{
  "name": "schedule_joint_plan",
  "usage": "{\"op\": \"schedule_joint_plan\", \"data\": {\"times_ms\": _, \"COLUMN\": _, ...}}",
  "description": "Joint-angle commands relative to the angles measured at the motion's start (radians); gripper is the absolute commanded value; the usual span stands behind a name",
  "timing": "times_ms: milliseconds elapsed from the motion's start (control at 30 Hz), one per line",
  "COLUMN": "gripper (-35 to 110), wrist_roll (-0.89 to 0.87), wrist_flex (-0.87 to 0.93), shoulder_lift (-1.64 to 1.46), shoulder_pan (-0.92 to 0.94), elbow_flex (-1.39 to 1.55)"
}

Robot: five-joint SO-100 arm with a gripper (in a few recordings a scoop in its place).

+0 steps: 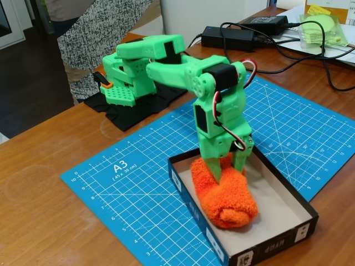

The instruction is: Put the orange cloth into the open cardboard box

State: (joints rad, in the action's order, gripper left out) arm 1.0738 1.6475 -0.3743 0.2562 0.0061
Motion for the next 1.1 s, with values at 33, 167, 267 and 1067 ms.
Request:
{"op": "schedule_joint_plan", "data": {"times_ms": 33, "gripper": 21, "wrist_roll": -0.043, "wrist_flex": 0.009, "shoulder_lift": 0.006, "shoulder_pan": 0.031, "elbow_flex": -0.120}}
{"op": "schedule_joint_plan", "data": {"times_ms": 167, "gripper": 33, "wrist_roll": -0.006, "wrist_flex": 0.009, "shoulder_lift": -0.140, "shoulder_pan": 0.032, "elbow_flex": 0.064}}
{"op": "schedule_joint_plan", "data": {"times_ms": 267, "gripper": 36, "wrist_roll": 0.008, "wrist_flex": 0.009, "shoulder_lift": -0.222, "shoulder_pan": 0.032, "elbow_flex": 0.158}}
{"op": "schedule_joint_plan", "data": {"times_ms": 1067, "gripper": 37, "wrist_roll": 0.067, "wrist_flex": 0.002, "shoulder_lift": -1.218, "shoulder_pan": -0.041, "elbow_flex": 1.091}}
